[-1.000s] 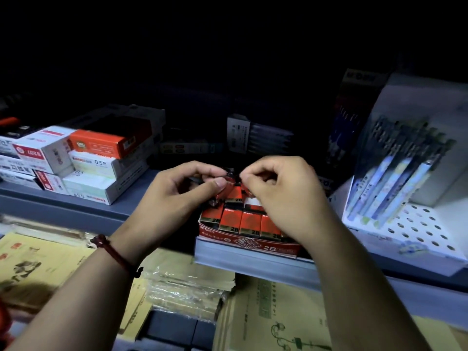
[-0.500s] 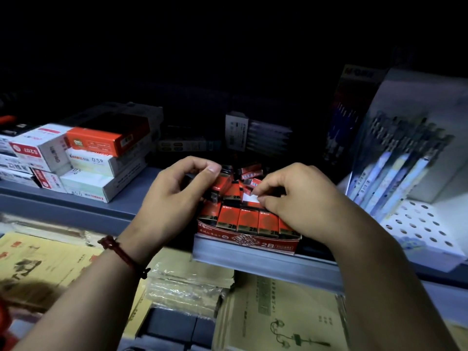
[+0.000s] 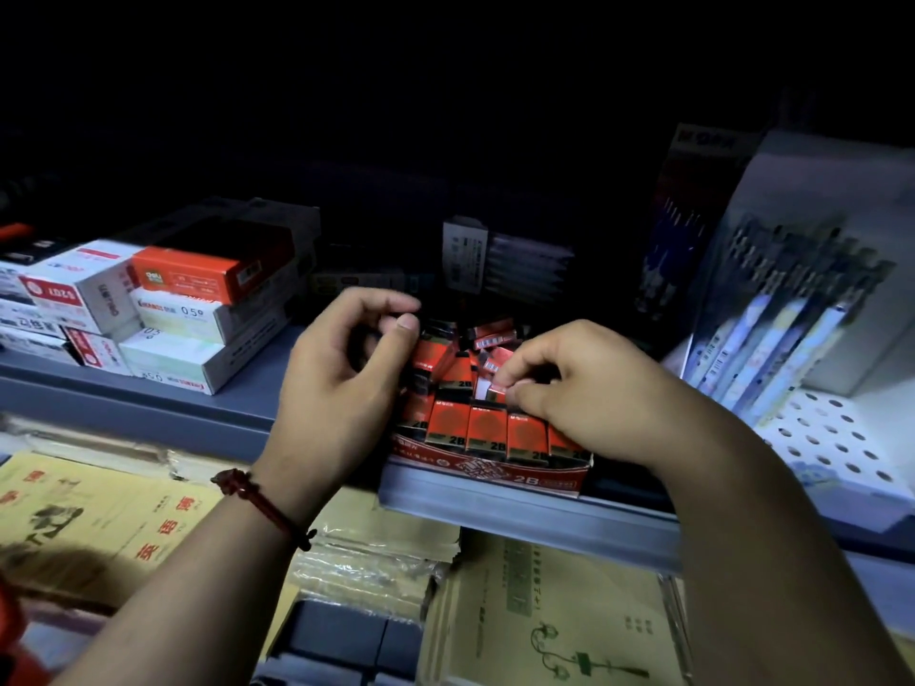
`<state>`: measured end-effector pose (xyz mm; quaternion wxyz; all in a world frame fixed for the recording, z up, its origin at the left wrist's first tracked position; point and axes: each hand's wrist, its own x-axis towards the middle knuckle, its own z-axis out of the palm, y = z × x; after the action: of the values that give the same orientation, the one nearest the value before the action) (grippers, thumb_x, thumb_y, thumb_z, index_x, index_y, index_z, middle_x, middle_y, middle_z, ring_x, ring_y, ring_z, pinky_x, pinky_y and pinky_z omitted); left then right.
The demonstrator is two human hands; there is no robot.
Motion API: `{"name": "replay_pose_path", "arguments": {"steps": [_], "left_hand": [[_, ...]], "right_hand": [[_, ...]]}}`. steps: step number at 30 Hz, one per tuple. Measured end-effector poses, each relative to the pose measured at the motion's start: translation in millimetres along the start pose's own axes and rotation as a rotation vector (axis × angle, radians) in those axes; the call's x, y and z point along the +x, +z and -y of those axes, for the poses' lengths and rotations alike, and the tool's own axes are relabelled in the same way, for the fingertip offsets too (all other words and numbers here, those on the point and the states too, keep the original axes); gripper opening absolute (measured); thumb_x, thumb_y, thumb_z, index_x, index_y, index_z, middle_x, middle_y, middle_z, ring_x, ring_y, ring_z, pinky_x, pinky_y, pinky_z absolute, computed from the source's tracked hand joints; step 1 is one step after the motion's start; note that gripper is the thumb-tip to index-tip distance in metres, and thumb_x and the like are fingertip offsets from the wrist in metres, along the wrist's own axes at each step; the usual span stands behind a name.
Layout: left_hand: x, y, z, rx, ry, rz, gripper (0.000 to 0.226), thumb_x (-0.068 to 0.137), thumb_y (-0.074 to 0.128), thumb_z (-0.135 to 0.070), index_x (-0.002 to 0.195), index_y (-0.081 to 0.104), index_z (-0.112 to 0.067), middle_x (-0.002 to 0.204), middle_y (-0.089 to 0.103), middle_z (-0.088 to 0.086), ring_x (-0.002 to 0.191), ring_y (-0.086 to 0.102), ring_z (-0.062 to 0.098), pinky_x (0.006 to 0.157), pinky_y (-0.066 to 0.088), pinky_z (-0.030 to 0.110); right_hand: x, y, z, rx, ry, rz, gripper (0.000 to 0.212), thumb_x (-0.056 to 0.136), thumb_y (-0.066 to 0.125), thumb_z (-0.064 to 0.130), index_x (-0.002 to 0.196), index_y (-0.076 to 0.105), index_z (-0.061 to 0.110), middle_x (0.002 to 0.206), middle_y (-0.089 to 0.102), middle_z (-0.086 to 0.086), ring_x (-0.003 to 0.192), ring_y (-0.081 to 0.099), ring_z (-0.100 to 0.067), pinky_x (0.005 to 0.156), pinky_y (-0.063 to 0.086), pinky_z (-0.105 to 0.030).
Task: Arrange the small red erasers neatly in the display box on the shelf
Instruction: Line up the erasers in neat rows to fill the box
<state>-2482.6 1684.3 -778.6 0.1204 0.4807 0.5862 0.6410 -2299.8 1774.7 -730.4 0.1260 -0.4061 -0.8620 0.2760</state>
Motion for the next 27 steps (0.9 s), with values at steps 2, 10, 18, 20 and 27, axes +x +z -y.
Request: {"name": "replay_pose_path", "arguments": {"steps": [2,10,18,20,27], "left_hand": [[-1.0,-1.9,-5.2,0.047,0.116,-0.062,0.014,0.1,0.061,-0.008,0.101,0.068,-0.02,0.09,0.064,0.017,0.076,0.059,0.013,0.067,0.046,0.009],[0.4,-3.2,-20.3,0.418,0.373,0.156,0.027,0.092,0.063,-0.02,0.114,0.07,-0.033,0.105,0.065,-0.019,0.102,0.057,0.01,0.096,0.041,0.041],[0.8,-5.8,-24.3,0.508,0.328,0.285,0.04,0.081,0.071,-0.048,0.121,0.067,-0.045,0.104,0.067,-0.027,0.106,0.054,0.003,0.099,0.033,0.034],[0.3,-5.3,-23.9,0.48,0.328,0.254,0.035,0.078,0.073,-0.052,0.112,0.068,-0.044,0.1,0.068,-0.027,0.104,0.055,0.004,0.099,0.035,0.035],[-5.3,3.2,-21.9,0.501,0.301,0.189,0.04,0.069,0.068,-0.071,0.093,0.063,-0.039,0.096,0.064,-0.024,0.102,0.052,0.004,0.092,0.033,0.031]], "right_hand": [[0.0,1.4,-0.1,0.003,-0.004,-0.02,0.015,0.099,0.062,0.018,0.096,0.076,0.023,0.048,0.056,0.022,0.036,0.046,0.001,0.038,0.031,-0.01],[-7.4,-4.2,8.0,0.101,-0.084,-0.219,0.014,0.101,0.059,0.026,0.097,0.071,0.033,0.079,0.065,0.015,0.067,0.06,0.005,0.056,0.04,-0.011],[-9.2,-7.9,7.2,0.42,-0.136,-0.165,0.014,0.093,0.072,0.016,0.103,0.07,0.026,0.086,0.077,0.001,0.082,0.07,-0.032,0.08,0.057,-0.05],[-7.4,-8.1,5.8,0.459,-0.123,-0.162,0.016,0.092,0.074,0.019,0.106,0.067,0.023,0.084,0.078,0.0,0.071,0.067,-0.03,0.068,0.055,-0.047],[-4.6,-6.9,1.4,0.681,-0.021,-0.169,0.02,0.089,0.075,0.008,0.105,0.066,0.012,0.08,0.077,-0.009,0.062,0.062,-0.018,0.053,0.046,-0.028]]}}
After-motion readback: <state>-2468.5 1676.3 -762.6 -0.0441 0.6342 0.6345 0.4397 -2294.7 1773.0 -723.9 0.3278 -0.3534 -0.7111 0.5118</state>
